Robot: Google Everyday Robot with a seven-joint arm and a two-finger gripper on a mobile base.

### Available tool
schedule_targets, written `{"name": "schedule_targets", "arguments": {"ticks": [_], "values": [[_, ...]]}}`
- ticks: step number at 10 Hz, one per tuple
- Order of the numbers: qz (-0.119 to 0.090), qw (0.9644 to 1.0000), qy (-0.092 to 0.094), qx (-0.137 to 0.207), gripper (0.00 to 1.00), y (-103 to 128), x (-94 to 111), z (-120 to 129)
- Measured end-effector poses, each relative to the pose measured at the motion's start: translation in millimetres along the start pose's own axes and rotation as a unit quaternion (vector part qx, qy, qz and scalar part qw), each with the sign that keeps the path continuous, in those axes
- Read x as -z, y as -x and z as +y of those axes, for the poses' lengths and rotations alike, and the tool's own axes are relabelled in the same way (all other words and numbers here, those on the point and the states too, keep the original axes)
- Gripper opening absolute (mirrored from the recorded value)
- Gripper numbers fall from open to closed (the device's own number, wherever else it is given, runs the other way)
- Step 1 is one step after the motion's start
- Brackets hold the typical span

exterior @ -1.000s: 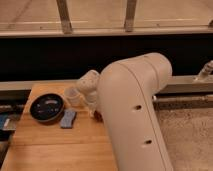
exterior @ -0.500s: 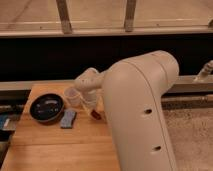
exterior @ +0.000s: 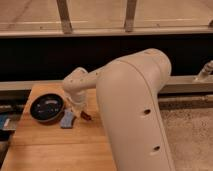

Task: Place the pepper on the white sponge

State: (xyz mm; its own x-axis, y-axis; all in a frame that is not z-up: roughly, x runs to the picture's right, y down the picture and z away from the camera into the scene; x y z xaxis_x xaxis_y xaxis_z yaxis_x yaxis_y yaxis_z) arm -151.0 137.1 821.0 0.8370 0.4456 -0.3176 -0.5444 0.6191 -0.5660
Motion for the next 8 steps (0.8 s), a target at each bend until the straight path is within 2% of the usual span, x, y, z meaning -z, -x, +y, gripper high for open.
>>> {"name": "schedule_targets", "arguments": {"ticks": [2, 6, 8], "values": [[0.000, 0.9995, 0.011, 0.028, 0.00, 15.1, -5.4, 21.6], [0.007, 0.9972, 0.032, 0.067, 0.00, 29.0, -13.5, 47.2], [0.012, 0.9962, 0.038, 0.078, 0.00, 33.8, -19.7, 51.8]]}}
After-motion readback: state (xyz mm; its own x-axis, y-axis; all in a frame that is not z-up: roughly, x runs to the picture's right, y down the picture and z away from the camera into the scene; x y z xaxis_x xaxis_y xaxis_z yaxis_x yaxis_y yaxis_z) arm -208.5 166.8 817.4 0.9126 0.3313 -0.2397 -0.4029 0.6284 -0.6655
